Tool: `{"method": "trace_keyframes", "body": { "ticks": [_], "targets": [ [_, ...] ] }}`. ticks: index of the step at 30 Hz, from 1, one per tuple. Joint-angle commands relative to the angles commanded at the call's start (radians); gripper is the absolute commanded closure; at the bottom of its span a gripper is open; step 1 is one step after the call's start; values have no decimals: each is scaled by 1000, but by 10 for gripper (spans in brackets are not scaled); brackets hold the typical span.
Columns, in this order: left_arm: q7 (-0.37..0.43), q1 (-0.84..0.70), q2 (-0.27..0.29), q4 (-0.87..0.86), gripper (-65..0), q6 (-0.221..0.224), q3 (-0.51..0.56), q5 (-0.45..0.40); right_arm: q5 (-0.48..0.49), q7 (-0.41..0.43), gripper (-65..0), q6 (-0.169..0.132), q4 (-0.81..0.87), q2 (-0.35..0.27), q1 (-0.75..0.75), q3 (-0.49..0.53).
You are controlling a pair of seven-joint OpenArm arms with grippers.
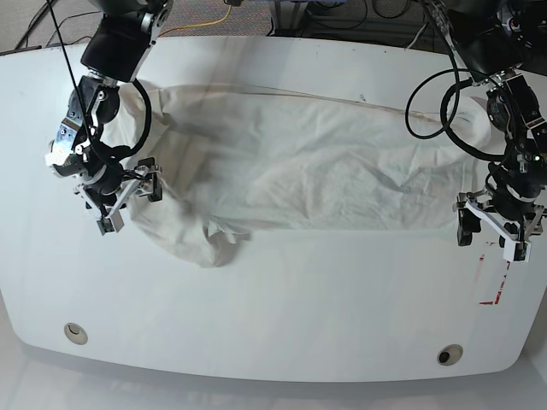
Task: Layout the t-shirt on the table in an organized manner, then fold the t-shirt properly
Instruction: 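Move both grippers to the shirt's hem corners and grasp them, then adjust the left gripper's grasp on the hem corner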
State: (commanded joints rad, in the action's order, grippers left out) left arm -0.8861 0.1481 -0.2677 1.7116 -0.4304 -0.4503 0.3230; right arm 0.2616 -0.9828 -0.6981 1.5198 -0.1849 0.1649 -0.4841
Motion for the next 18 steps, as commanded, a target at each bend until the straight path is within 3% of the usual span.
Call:
{"method": "trace_keyframes", "body": {
  "ticks": [12,15,18],
  "targets": [
    [0,0,0,0,-478,0,0,0,2,2,-48,0,-31,-8,8,0],
    [0,0,0,-12,-478,0,0,0,2,2,-5,0,-28,-14,9,0],
    [0,0,0,-49,-479,0,0,0,6,2,-2,0,-12,-25,9,0]
  ]
}}
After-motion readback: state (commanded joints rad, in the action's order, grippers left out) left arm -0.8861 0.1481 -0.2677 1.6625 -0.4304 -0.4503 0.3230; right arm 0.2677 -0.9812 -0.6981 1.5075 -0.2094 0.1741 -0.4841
